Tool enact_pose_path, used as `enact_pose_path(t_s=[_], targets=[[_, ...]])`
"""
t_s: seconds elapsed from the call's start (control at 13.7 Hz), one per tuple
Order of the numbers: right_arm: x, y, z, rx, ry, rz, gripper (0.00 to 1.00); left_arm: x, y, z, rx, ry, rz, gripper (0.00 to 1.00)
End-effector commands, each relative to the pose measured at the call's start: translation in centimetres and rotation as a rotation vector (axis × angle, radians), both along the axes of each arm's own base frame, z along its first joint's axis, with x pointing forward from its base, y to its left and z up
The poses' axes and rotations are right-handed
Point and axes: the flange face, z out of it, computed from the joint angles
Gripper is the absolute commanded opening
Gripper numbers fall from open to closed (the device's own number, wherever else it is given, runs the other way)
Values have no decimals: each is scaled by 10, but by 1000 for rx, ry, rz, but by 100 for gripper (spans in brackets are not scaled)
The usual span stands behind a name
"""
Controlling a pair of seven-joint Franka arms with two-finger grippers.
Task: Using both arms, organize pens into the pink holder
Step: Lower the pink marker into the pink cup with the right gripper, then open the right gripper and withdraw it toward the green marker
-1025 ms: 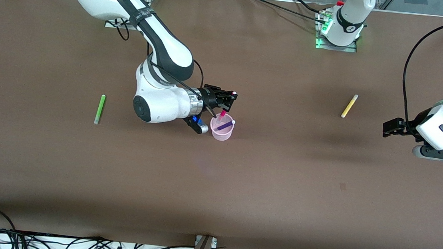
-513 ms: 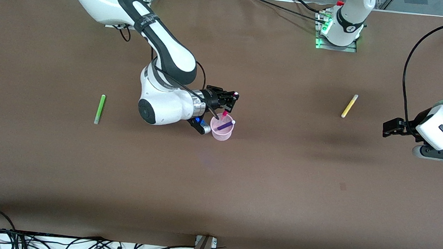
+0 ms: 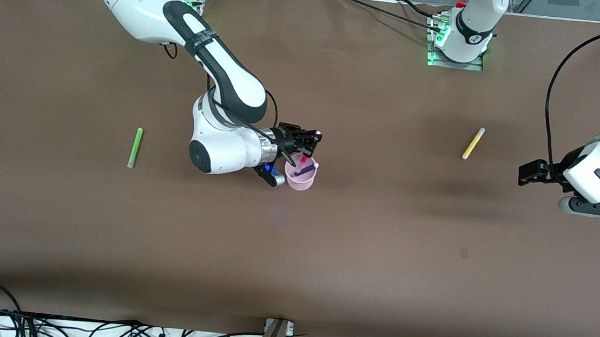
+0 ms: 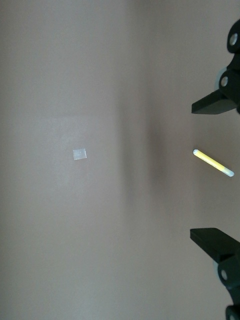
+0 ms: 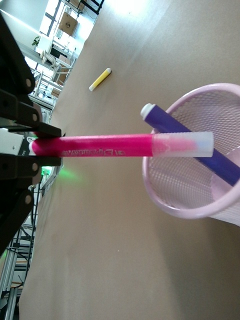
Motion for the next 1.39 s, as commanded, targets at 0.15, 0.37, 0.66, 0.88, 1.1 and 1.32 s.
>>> enact_pose_path(t_s=[0.15, 0.37, 0.66, 0.88, 1.1, 1.32], targets=[[4, -1, -9, 13, -6, 4, 11, -5, -2, 4, -17, -10, -7, 100], [10, -9, -14, 4, -6, -8, 36, -5, -3, 5, -17, -12, -8, 100], [16, -12, -5, 18, -32, -4, 99, -5, -3, 5, -17, -10, -8, 100], [32, -38, 15, -14, -204, 104, 100, -5, -1, 6, -17, -12, -5, 100], [67, -106, 59, -145, -386, 185, 100, -4, 3, 9, -17, -19, -3, 100], [82, -174, 119, -215, -495, 296, 100, -5, 6, 13, -17, -27, 3, 100]])
